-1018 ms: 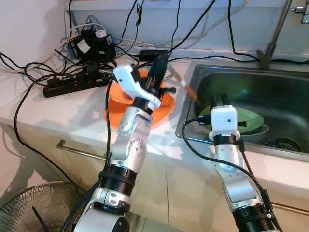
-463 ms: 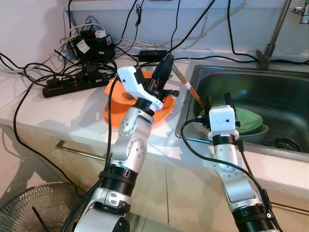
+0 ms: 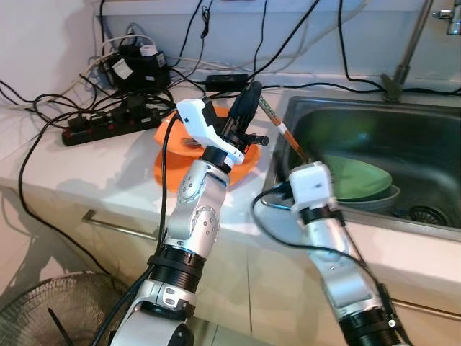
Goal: Kitchen organization
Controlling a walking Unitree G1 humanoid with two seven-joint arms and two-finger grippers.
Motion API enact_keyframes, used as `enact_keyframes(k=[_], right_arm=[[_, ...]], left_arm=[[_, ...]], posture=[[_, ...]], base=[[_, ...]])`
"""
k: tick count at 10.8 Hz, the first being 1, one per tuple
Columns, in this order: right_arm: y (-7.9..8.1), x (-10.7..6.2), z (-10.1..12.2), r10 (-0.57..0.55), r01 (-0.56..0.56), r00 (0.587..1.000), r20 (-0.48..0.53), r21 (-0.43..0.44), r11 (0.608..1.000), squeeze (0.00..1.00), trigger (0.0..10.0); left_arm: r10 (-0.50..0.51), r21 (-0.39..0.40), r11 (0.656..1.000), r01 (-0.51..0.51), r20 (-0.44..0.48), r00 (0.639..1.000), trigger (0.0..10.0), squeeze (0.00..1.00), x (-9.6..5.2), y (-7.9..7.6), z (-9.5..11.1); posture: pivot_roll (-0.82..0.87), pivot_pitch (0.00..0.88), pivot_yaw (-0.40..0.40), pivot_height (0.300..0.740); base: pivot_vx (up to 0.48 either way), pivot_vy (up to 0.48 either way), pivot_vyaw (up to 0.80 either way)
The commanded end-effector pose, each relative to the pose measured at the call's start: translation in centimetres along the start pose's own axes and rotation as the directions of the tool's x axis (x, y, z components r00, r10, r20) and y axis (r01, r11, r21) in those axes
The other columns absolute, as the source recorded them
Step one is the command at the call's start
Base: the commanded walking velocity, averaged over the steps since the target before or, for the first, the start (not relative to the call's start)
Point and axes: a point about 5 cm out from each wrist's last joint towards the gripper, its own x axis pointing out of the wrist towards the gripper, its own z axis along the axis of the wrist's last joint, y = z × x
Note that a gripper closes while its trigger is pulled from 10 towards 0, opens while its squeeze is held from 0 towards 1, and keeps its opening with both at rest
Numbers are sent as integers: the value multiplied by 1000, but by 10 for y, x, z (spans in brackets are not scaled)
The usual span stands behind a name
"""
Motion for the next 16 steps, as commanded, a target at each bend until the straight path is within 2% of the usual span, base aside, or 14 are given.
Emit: enact_keyframes(k=[1, 8, 9, 10, 13, 14, 15, 16], right_arm=[[3, -2, -3, 17, -17, 1000, -15, 13, 1000, 0, 10000], [-8, 4, -10, -74, 71, 996, -52, -48, 996, 0, 10000], [-8, 5, -10, -80, 77, 995, -54, -50, 996, 0, 10000], [-12, 9, -14, -139, 134, 986, -90, -54, 989, 0, 10000], [-15, 12, -14, -164, 160, 982, -91, -49, 986, 0, 10000], [-16, 13, -14, -173, 169, 981, -92, -51, 984, 0, 8941], [-16, 13, -14, -178, 174, 980, -93, -51, 983, 0, 6471], [-17, 13, -14, -181, 177, 979, -94, -51, 983, 0, 2353]], left_arm=[[-34, -53, 998, 34, -1, 999, 10000, 0, 5, -16, -8], [-79, -52, 996, 76, -58, 995, 10000, 0, -2, -19, -12], [-82, -52, 996, 78, -61, 995, 10000, 0, -2, -20, -12], [-85, -50, 995, 82, -72, 994, 10000, 0, -6, -21, -13], [-81, -52, 996, 77, -79, 994, 10000, 0, -10, -20, -13], [-75, -51, 996, 71, -81, 994, 10000, 0, -11, -19, -13], [-73, -52, 996, 69, -82, 994, 10000, 0, -11, -19, -13], [-72, -53, 996, 68, -83, 994, 10000, 0, -11, -19, -12]], posture=[[32, 0, 119, 740], [28, 0, 118, 740], [28, 0, 118, 740], [29, 0, 117, 740], [34, 0, 115, 740], [34, 0, 115, 740], [31, 0, 117, 740], [31, 0, 118, 740]], base=[[0, 0, 0], [0, 0, 0], [0, 0, 0], [0, 0, 0], [0, 0, 0], [0, 0, 0], [0, 0, 0], [0, 0, 0]])
